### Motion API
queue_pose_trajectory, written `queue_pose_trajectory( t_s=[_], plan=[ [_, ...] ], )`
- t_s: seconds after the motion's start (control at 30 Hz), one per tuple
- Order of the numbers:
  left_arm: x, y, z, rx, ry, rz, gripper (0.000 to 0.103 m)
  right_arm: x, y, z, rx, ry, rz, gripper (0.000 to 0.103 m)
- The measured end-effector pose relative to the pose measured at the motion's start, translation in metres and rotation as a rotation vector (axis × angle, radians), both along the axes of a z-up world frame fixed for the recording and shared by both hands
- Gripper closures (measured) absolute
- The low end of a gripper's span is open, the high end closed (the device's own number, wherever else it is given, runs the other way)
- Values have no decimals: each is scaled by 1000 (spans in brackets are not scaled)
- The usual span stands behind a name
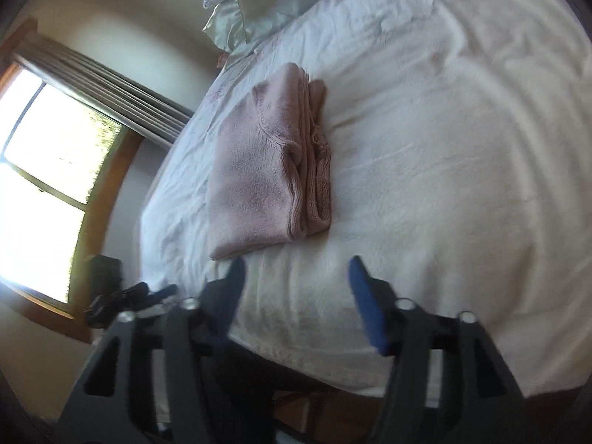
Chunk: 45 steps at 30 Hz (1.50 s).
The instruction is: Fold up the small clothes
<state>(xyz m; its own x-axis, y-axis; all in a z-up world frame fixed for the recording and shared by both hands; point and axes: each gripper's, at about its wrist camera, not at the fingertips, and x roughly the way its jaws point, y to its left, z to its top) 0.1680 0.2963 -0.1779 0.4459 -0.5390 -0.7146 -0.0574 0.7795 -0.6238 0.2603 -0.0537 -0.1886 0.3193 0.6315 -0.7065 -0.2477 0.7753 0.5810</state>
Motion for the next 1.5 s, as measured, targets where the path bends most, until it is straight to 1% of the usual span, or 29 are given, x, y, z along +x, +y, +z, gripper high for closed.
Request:
queue_pose_trajectory(
  t_s=[0.03,0.07,0.13,0.17,0.2,0.23,0.3,0.37,0.4,0.43,0.5,0.53,0.57,0.6,0.7,0.77,0.87,0.9,1.0,1.17,1.5],
  plan=[
    [-16,-12,20,120,-42,8,4,-21,-9,18,-73,-72,-15,16],
    [-34,-26,42,228,-101,20,4,-44,-5,37,-127,-144,-27,10],
    [-69,-46,80,371,-220,32,4,-84,14,68,-238,-243,-32,7],
    [-86,-55,98,441,-267,54,4,-105,18,81,-316,-292,-45,6],
    [-101,-65,116,493,-298,97,4,-121,22,93,-377,-337,-69,4],
    [-111,-69,131,494,-310,126,4,-140,27,105,-414,-387,-95,3],
    [-130,-78,157,418,-281,125,4,-173,34,128,-433,-461,-139,3],
    [-144,-82,175,334,-229,53,4,-198,39,149,-446,-500,-175,3],
    [-154,-86,188,320,-226,39,4,-209,41,160,-464,-512,-185,3],
    [-164,-91,197,343,-230,38,4,-216,44,169,-479,-519,-186,3],
    [-187,-104,214,449,-246,50,4,-234,46,184,-490,-512,-162,3],
    [-196,-108,217,488,-253,65,4,-242,47,188,-488,-506,-146,3],
    [-204,-110,219,510,-248,78,4,-250,47,190,-490,-500,-146,3],
    [-211,-113,218,510,-233,87,4,-258,47,191,-496,-493,-150,3],
    [-226,-111,213,470,-217,126,4,-274,48,186,-503,-465,-150,3],
    [-233,-113,208,462,-205,128,4,-282,50,179,-519,-441,-148,3],
    [-243,-119,204,535,-212,141,4,-292,52,174,-509,-410,-130,3],
    [-245,-120,202,541,-214,140,4,-294,53,174,-519,-415,-129,3],
    [-251,-119,204,507,-218,132,4,-299,56,174,-543,-430,-132,3],
    [-255,-118,208,513,-231,137,4,-300,56,175,-543,-437,-143,3],
    [-253,-119,202,510,-218,126,4,-302,62,173,-569,-445,-134,3]
  ],
)
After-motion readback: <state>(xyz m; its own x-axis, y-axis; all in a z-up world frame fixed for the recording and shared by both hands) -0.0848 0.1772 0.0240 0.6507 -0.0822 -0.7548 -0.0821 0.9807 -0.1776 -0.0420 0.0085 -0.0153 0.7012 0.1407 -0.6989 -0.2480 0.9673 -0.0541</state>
